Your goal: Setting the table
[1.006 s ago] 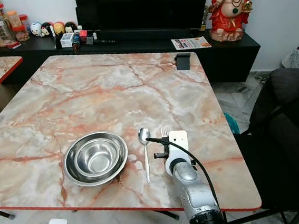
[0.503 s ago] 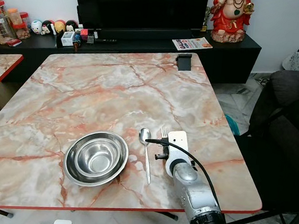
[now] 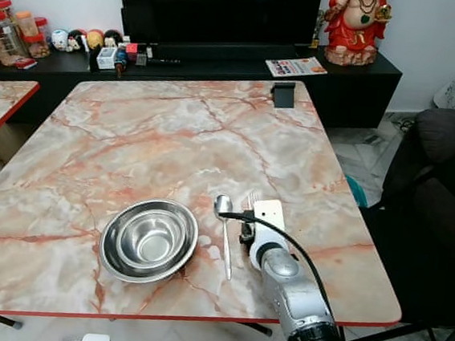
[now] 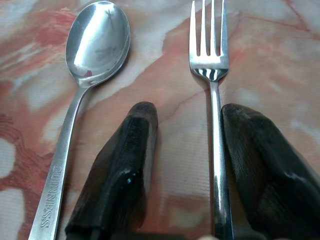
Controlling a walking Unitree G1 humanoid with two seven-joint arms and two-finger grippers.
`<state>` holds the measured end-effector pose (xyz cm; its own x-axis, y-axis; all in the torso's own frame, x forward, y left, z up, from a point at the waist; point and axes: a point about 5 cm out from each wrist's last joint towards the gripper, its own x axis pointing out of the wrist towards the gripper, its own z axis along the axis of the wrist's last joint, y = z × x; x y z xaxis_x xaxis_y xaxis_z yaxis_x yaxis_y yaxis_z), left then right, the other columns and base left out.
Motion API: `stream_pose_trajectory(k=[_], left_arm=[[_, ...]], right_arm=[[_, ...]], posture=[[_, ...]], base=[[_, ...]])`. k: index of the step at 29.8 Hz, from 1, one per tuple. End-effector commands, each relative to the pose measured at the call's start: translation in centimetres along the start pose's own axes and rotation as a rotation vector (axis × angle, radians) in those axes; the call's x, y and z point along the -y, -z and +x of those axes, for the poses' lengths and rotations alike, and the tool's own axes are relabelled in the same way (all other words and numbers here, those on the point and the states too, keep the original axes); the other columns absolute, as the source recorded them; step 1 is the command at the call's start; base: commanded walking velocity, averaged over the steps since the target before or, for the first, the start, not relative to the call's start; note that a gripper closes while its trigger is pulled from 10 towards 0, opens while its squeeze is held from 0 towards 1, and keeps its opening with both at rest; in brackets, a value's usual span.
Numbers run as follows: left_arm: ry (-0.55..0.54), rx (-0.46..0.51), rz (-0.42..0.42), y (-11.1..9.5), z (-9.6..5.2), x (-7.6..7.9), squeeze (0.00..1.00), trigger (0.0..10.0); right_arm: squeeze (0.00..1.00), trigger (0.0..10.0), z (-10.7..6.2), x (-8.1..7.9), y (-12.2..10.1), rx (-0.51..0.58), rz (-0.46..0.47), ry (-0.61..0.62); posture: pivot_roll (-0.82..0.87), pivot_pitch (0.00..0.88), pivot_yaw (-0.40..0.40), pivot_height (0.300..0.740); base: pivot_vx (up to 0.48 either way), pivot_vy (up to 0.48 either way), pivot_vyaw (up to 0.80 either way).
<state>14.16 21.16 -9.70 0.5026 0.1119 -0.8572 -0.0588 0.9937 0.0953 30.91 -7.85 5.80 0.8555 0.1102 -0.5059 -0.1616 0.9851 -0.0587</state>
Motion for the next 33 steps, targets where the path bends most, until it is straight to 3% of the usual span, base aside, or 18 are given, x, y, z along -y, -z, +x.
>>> stream_pose_trajectory(k=[1, 14, 27, 31, 33], left_arm=[[0.000, -0.001, 0.010, -0.3, 0.0, -0.3, 0.00, 10.0], [0.007, 0.004, 0.002, -0.6, 0.1, -0.3, 0.00, 10.0], [0.016, 0.010, 0.000, -0.8, 0.1, -0.3, 0.00, 10.0], [0.016, 0.013, -0.002, -0.9, 0.2, -0.3, 0.00, 10.0], [0.015, 0.018, -0.004, -1.0, 0.2, -0.3, 0.00, 10.0]], right_arm=[[0.00, 10.0, -0.1, 1.4, 1.2, -0.044, -0.006, 0.079], [0.00, 10.0, -0.8, 3.1, -2.4, 0.177, -0.039, 0.227], [0.00, 10.0, -1.2, 2.6, -3.2, 0.221, -0.039, 0.214], [0.00, 10.0, -1.7, 2.2, -4.5, 0.311, -0.022, 0.190], [0.00, 10.0, -2.4, 1.8, -5.8, 0.422, -0.052, 0.174]], posture=[[-0.04, 0.000, 0.076, 0.740], [-0.04, 0.000, 0.079, 0.740], [-0.04, 0.000, 0.085, 0.740], [-0.04, 0.000, 0.087, 0.740], [-0.04, 0.000, 0.087, 0.740]], base=[[0.000, 0.000, 0.00], [0.000, 0.000, 0.00], [0.000, 0.000, 0.00], [0.000, 0.000, 0.00], [0.000, 0.000, 0.00]])
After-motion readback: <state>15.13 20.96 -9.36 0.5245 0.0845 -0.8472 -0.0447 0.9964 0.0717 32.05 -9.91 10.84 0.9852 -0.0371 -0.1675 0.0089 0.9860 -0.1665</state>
